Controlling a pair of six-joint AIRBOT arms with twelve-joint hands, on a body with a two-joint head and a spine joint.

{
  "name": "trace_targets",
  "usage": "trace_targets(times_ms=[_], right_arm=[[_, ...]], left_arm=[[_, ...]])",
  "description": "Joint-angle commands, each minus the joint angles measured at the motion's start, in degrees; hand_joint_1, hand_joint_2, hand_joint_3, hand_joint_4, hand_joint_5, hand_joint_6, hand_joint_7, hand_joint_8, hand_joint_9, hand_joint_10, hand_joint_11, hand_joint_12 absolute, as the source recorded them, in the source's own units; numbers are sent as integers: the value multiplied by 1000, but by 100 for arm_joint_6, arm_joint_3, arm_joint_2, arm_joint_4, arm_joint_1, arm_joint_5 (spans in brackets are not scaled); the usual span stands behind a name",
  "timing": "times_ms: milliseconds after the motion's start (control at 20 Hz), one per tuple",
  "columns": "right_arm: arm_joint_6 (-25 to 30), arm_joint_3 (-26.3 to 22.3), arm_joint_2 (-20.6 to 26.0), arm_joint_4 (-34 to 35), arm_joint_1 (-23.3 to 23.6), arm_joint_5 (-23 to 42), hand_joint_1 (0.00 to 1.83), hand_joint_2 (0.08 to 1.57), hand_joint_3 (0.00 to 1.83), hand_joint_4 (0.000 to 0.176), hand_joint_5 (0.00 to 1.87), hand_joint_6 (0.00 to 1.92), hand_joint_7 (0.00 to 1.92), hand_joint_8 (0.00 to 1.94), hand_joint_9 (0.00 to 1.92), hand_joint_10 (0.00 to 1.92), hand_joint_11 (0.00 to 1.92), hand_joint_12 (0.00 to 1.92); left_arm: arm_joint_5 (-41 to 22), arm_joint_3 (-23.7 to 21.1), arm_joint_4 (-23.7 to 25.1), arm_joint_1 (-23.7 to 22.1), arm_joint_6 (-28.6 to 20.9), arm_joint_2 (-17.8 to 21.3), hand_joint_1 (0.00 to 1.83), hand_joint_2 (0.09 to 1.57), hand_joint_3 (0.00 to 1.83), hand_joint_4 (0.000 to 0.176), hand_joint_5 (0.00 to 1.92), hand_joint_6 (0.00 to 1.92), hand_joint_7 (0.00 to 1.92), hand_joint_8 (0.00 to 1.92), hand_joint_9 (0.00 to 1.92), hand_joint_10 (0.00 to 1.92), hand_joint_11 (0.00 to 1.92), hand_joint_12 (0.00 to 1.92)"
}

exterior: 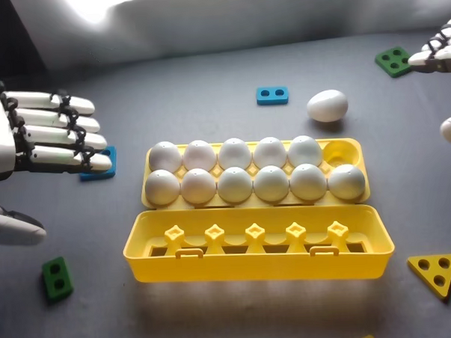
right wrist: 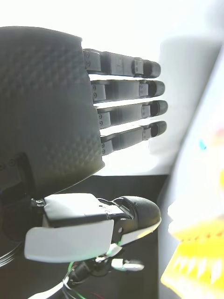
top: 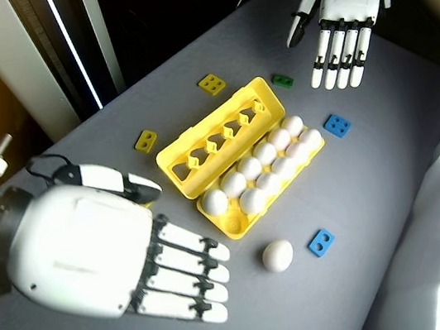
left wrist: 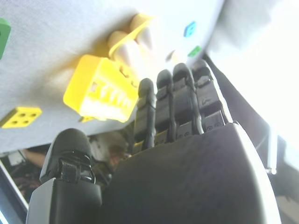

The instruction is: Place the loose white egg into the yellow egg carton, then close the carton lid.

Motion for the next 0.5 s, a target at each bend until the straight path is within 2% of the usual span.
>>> trace_targets(times_ms=[0, 100, 150, 200, 250, 350, 400, 450], right_arm=[[-5, 104, 8, 60, 105, 435, 0, 1201, 9, 0, 108, 6, 106, 2, 69, 1, 32, 21], [-5, 434, -254, 51, 205, 430, 0, 1166, 0, 0, 134, 12, 132, 10, 78, 5, 33, 23], [-5, 578, -379, 51, 244, 402, 0, 1135, 0, 18, 137, 10, 127, 6, 76, 3, 10, 14], [-3, 667, -459, 51, 260, 360, 0, 1096, 0, 46, 136, 8, 115, 1, 45, 0, 1, 2], [50, 803, -592, 52, 283, 308, 0, 1060, 0, 63, 131, 2, 102, 2, 31, 1, 0, 0], [366, 1007, -799, 52, 288, 250, 0, 1035, 0, 66, 143, 5, 124, 11, 36, 4, 0, 0], [485, 1136, -916, 52, 323, 212, 0, 1005, 0, 81, 138, 3, 103, 1, 16, 0, 0, 0], [549, 1239, -1004, 53, 348, 183, 0, 994, 0, 84, 124, 0, 94, 0, 8, 0, 2, 1]], left_arm=[[-297, 88, -295, -39, -93, 102, 0, 1291, 11, 0, 192, 3, 167, 3, 123, 3, 19, 81], [-268, 123, -177, -48, -318, 145, 0, 1289, 7, 0, 212, 9, 189, 10, 150, 12, 33, 94], [-274, 123, -184, -34, -331, 168, 0, 1287, 5, 0, 209, 6, 188, 7, 149, 9, 31, 95], [-322, 139, -213, -20, -316, 170, 0, 1288, 6, 0, 200, 2, 181, 4, 141, 5, 20, 92], [-550, 223, -397, 77, -198, 160, 0, 1288, 5, 0, 194, 0, 176, 1, 137, 3, 12, 90], [-686, 308, -436, 124, -293, 140, 0, 1285, 3, 0, 194, 0, 180, 2, 142, 4, 15, 94], [-764, 323, -381, 110, -389, 140, 0, 1284, 2, 0, 194, 1, 178, 1, 140, 3, 12, 94], [-810, 318, -353, 93, -465, 142, 0, 1285, 2, 0, 198, 2, 181, 2, 143, 4, 14, 96]])
